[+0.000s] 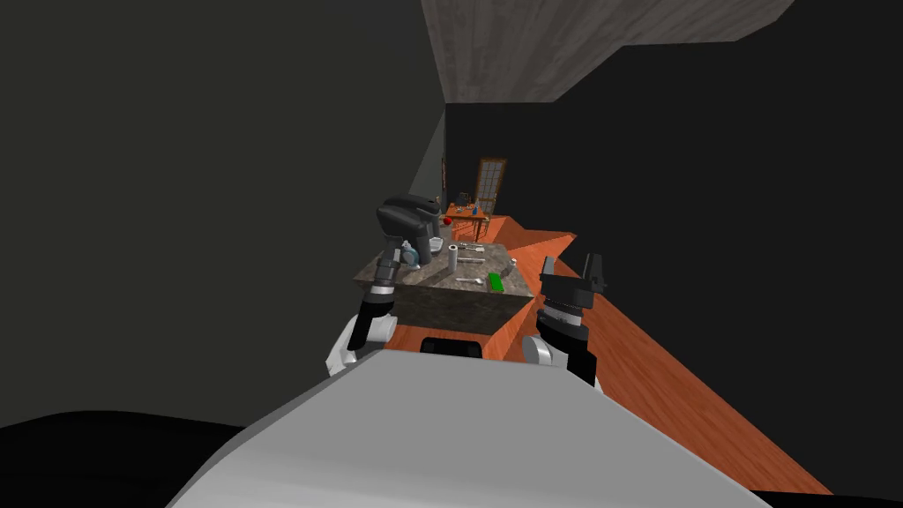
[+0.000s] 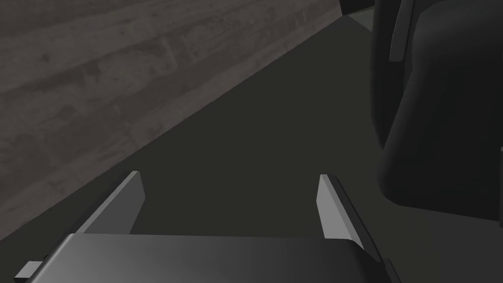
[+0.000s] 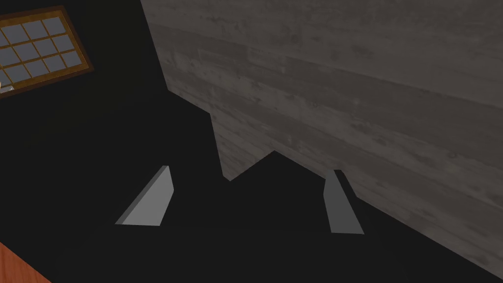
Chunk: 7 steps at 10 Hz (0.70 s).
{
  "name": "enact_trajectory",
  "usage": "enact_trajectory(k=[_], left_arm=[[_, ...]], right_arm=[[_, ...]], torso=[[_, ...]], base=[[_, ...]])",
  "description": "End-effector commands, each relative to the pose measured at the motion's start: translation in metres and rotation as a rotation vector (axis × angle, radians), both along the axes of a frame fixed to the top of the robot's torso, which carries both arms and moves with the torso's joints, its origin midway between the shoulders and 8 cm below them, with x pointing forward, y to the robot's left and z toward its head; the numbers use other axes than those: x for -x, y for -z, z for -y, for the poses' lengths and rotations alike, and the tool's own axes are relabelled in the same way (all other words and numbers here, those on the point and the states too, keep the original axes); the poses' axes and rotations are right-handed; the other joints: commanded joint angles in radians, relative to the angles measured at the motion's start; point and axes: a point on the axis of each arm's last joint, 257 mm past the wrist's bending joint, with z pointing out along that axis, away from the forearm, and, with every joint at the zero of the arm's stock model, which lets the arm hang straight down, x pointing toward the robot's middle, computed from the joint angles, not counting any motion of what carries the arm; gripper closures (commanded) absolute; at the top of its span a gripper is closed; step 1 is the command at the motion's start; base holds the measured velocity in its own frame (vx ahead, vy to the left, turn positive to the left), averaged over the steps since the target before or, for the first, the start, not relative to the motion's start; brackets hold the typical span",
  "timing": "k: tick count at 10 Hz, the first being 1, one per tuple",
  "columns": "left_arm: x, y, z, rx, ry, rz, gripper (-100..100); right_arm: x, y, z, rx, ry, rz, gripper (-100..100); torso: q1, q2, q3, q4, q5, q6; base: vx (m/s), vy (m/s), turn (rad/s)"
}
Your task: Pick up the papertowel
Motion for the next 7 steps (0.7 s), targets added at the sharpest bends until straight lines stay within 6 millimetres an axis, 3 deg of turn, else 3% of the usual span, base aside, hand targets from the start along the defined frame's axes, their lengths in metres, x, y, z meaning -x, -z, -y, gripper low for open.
enact_trajectory(k=[1, 7], left_arm=[[-0.01, 0.015, 0.002, -0.055, -0.01, -0.033, -100], [-0.04, 0.064, 0.005, -0.241, -0.059, -0.139, -100]], right_arm=[[0.0, 0.0, 0.0, 0.0, 0.0, 0.0, 0], [0.0, 0.0, 0.0, 0.0, 0.0, 0.0, 0]], torso=[[0.0, 0.0, 0.0, 0.0, 0.0, 0.0], [-0.003, -0.003, -0.002, -0.001, -0.001, 0.0]], base=[[-0.036, -0.034, -0.123], [-0.006, -0.057, -0.074]])
